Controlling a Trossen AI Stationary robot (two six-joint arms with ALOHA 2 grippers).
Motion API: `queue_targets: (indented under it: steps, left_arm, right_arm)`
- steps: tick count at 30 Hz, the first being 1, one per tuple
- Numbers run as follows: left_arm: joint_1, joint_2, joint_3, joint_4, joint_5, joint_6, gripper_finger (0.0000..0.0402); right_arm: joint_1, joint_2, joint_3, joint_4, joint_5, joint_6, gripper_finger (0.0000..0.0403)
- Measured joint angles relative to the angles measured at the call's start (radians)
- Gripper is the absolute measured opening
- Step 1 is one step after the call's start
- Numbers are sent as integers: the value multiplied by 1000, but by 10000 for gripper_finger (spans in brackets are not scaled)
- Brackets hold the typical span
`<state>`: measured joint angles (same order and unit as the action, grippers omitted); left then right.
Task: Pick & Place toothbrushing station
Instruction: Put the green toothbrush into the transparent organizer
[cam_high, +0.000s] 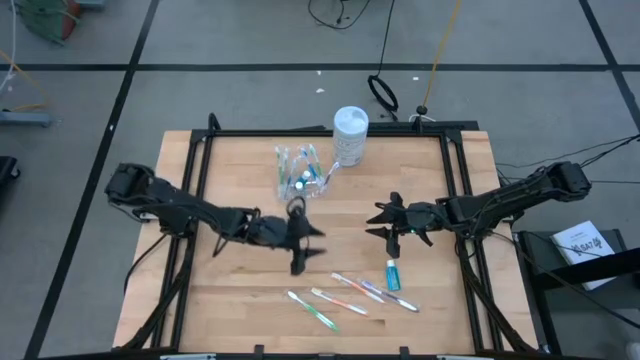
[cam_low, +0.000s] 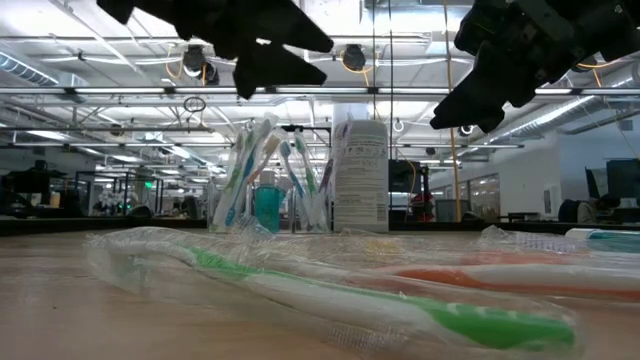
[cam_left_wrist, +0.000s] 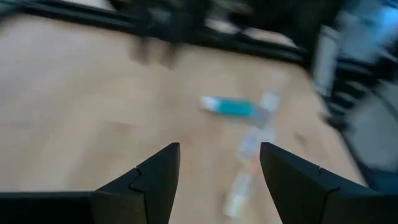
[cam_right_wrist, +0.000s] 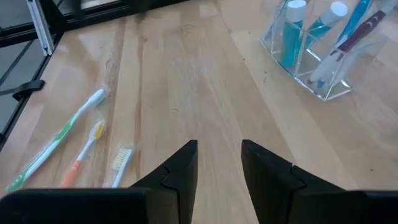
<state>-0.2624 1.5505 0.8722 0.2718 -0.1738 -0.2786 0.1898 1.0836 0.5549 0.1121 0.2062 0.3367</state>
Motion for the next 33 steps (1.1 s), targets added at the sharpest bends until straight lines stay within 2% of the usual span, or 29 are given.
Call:
queue_targets:
  steps: [3,5,11,17,23,27,31,33]
  left_arm:
    - [-28,65,0,53,145,35,230]
    - [-51,103,0,50,195,71,230]
    - [-98,202,0,47,201,250,230]
    - [-117,229,16,52,253,302,230]
    - [-167,229,110,40,202,305,229]
    - [-227,269,195,-87,147,286,229]
    - [-279,309,268,-262,173,229,229]
    - [-301,325,291,-334,153,215,229]
  right_arm:
    - [0,0,0,3,0,0,116]
    - [0,0,0,3,0,0,116]
    - [0,0,0,3,0,-11,116]
    - [0,0,0,10,1,-36,116]
    - [0,0,0,19,1,-50,116]
    - [0,0,0,47,1,-76,116]
    - [0,0,0,56,1,-76,116]
    - [-1,0,0,62,1,-76,116]
